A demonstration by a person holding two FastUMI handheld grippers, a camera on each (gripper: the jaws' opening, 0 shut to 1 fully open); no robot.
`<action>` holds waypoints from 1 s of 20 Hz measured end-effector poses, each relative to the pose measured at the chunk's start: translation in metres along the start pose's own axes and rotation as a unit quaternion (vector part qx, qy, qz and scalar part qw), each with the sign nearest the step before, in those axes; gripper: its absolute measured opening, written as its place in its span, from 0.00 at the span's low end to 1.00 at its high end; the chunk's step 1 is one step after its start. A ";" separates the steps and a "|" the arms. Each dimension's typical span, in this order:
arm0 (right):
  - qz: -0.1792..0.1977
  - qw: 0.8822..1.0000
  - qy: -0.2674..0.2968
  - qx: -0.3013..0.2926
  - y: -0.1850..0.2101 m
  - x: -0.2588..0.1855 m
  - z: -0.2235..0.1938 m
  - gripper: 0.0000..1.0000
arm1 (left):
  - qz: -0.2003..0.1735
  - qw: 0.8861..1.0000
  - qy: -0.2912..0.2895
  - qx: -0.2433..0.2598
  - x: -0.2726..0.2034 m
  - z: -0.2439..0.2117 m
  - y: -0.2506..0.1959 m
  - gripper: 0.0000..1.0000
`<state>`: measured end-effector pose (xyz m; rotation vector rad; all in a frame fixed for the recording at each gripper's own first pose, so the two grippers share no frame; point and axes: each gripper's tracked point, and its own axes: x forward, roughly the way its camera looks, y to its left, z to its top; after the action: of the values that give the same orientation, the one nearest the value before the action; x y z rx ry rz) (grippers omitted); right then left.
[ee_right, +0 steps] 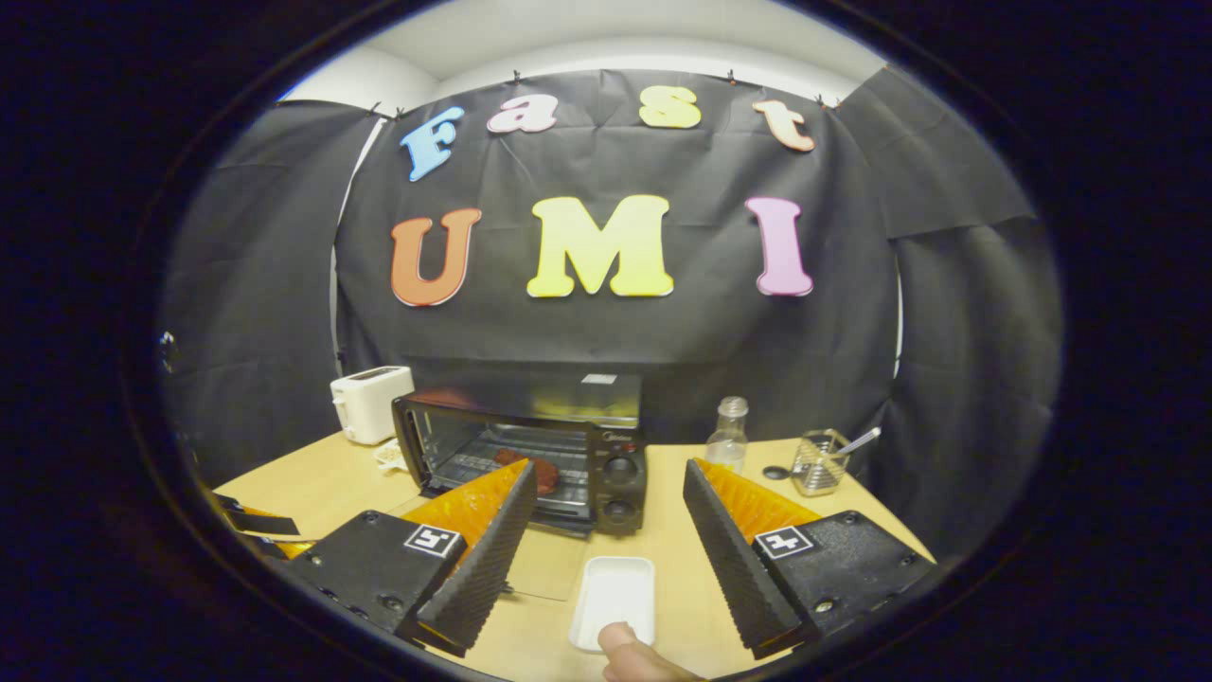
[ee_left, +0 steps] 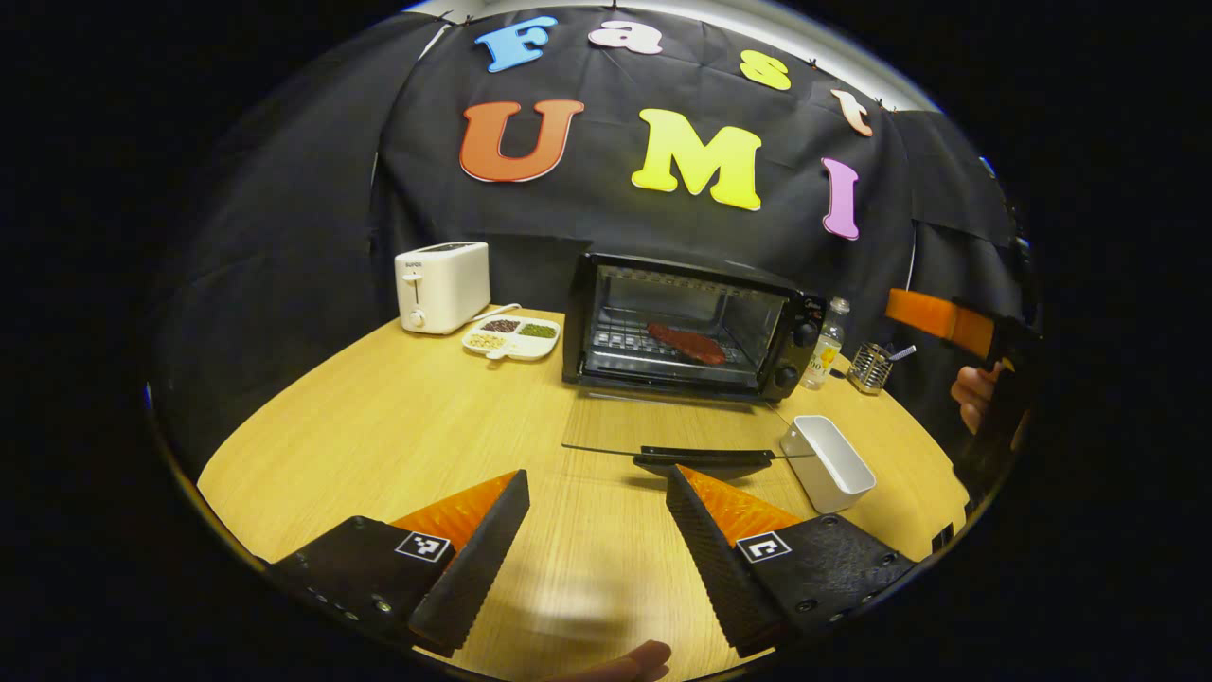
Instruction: Open the electric oven with the left hand, put the food in, and close the electric oven.
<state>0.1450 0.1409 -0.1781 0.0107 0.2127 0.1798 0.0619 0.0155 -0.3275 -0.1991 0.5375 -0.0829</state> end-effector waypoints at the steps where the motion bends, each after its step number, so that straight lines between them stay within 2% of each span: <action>1: -0.006 1.000 -0.012 -0.002 -0.009 -0.008 0.008 0.98 | -0.005 1.000 0.009 0.002 0.005 -0.005 -0.007 0.94; 8: -0.028 0.997 -0.067 -0.003 -0.056 -0.040 0.055 0.98 | -0.031 0.997 0.048 0.042 0.041 -0.026 -0.054 0.94; 16: -0.040 0.996 -0.080 0.001 -0.095 -0.041 0.057 0.99 | -0.036 0.995 0.072 0.060 0.081 -0.032 -0.084 0.94; 20: -0.047 0.995 -0.082 0.019 -0.114 -0.044 0.054 0.98 | -0.029 0.991 0.114 0.057 0.092 -0.047 -0.084 0.94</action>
<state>0.1347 0.0211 -0.1196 0.0530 0.0520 0.0811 0.1142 -0.0860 -0.3953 -0.0942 0.7519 -0.1933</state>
